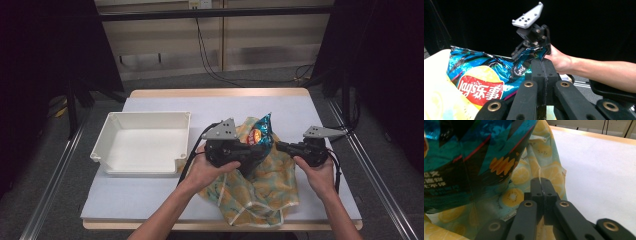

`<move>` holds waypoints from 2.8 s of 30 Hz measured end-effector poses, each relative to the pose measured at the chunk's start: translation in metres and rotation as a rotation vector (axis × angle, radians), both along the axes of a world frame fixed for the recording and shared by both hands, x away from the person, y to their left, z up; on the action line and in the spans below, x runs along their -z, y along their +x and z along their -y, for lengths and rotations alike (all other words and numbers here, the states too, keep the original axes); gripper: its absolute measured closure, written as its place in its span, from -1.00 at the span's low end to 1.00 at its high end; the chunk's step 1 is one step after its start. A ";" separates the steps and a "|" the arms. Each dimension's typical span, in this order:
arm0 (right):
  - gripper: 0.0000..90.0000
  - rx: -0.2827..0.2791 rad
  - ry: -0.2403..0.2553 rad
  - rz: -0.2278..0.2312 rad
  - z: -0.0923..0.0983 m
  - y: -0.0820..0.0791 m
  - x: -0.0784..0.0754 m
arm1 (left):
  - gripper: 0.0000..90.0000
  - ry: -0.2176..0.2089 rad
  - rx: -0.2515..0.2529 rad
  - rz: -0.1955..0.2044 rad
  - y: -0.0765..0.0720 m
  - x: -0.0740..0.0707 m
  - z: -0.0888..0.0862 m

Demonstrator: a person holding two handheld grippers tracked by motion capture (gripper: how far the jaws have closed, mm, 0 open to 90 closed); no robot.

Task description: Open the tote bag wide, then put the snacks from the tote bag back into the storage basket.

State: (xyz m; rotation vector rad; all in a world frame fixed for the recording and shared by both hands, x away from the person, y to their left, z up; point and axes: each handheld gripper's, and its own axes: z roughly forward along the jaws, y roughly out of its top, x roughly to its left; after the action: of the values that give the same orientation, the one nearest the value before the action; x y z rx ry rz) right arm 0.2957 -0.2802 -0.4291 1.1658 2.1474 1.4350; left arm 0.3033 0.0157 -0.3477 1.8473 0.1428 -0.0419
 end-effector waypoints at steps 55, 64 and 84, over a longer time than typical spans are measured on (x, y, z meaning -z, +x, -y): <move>0.32 0.030 0.070 0.004 0.016 -0.035 -0.010 | 1.00 -0.134 -0.081 -0.032 0.036 -0.050 -0.013; 0.21 0.013 0.053 0.021 0.012 -0.057 -0.009 | 1.00 -0.145 -0.084 -0.031 0.041 -0.059 -0.011; -0.04 0.035 0.063 0.056 0.017 -0.061 -0.010 | 1.00 -0.194 -0.072 -0.032 0.045 -0.081 -0.021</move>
State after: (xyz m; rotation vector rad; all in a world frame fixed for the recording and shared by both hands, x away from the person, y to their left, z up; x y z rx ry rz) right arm 0.2350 -0.2976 -0.4192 1.1649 2.0489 1.5118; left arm 0.3487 0.0363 -0.2671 1.6468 0.2197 -0.0338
